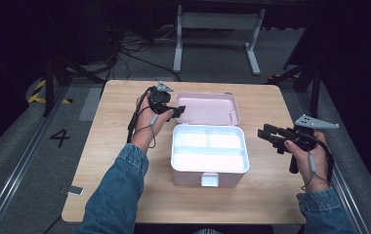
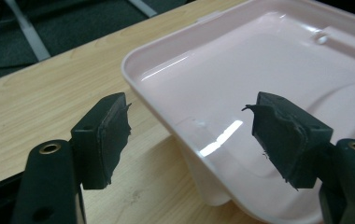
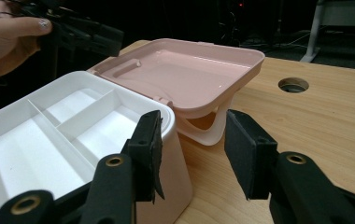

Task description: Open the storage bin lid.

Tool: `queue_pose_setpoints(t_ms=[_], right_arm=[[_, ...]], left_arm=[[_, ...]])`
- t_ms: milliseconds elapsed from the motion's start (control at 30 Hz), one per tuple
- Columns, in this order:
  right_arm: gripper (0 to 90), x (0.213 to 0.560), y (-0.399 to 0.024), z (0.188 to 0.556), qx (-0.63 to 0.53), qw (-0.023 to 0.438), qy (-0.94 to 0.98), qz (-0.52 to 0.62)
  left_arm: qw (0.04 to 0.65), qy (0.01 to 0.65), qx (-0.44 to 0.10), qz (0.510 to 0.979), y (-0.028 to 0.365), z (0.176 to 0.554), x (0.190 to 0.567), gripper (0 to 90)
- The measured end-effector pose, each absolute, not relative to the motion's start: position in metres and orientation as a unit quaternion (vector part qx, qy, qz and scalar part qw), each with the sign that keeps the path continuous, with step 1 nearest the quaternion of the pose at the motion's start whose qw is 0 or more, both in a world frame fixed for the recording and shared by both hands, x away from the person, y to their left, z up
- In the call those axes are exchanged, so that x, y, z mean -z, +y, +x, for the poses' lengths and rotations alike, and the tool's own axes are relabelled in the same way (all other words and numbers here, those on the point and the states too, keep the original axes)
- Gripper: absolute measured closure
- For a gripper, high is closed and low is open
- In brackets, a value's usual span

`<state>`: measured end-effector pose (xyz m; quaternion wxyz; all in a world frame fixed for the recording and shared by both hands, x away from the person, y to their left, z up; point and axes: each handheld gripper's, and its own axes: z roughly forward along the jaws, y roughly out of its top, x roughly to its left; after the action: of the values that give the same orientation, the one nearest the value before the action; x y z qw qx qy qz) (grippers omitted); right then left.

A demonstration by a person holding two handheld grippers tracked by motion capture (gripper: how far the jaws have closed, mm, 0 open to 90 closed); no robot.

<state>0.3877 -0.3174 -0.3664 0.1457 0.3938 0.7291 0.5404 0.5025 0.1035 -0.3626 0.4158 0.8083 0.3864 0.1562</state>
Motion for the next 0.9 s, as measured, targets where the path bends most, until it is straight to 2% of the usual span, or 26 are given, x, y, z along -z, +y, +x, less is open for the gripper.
queue_pose_setpoints(t_ms=[367,767,900], right_arm=[[56.0,0.366,-0.319,0.388,-0.539,0.145,0.727,0.4],[51.7,0.364,-0.318,0.395,-0.531,0.13,0.736,0.4],[50.8,0.362,-0.317,0.398,-0.525,0.126,0.741,0.399]], left_arm=[[0.441,0.335,-0.172,0.815,0.123,0.453,0.319,26.6],[0.45,0.327,-0.172,0.813,0.163,0.399,0.312,25.2],[0.436,0.333,-0.182,0.816,0.178,0.382,0.311,25.0]])
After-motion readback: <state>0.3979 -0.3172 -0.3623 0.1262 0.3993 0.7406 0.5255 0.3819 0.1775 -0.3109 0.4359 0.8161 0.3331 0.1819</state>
